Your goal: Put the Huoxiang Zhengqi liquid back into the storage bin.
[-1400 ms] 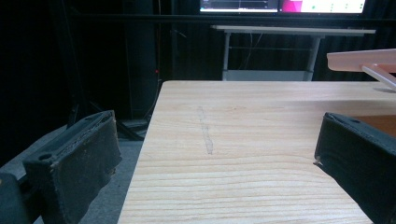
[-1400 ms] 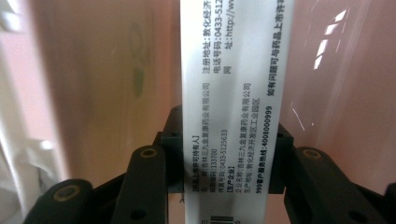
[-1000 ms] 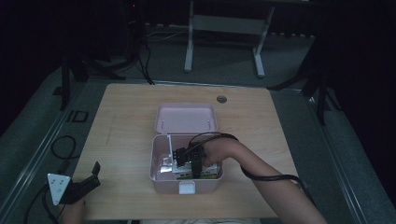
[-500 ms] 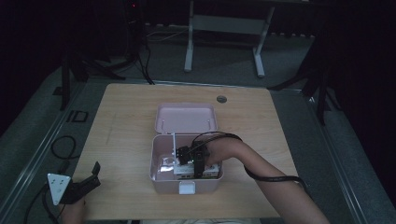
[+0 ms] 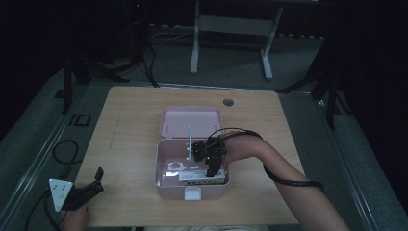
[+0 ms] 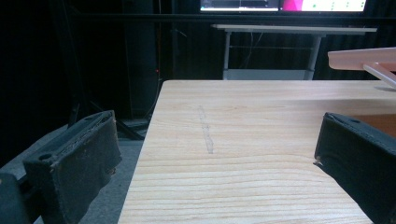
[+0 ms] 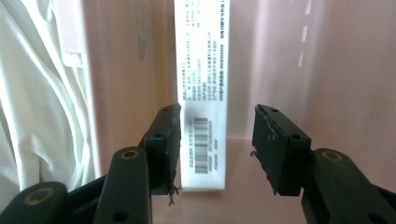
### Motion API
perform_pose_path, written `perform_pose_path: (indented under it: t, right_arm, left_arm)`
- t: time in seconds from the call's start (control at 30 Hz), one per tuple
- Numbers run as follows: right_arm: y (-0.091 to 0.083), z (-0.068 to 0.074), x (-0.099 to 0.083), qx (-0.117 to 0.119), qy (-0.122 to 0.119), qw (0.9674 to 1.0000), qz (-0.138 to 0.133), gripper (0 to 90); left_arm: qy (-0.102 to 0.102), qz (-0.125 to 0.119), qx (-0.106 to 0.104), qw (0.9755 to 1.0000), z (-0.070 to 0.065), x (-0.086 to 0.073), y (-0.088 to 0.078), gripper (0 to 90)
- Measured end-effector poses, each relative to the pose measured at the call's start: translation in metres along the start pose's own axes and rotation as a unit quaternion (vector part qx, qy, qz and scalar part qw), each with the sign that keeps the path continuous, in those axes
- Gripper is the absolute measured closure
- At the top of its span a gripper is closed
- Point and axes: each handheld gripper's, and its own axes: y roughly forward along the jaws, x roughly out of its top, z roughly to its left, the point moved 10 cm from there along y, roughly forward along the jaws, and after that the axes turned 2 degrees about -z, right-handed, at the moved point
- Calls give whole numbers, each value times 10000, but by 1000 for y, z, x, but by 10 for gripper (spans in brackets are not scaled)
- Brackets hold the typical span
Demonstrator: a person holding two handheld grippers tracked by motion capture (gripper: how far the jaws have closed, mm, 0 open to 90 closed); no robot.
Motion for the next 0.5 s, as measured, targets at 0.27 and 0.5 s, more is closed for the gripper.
perform_pose_path:
  t: [0.27,0.5]
  right_arm:
    - [-26,-9,-8,-284,191,9976,-610,378]
    - [-50,-18,-24,-511,519,9900,-1205,196]
  left_arm:
    - [-2,-3,3,10000,0,0,0,2]
    - [1,-4,9,10000,0,0,0,2]
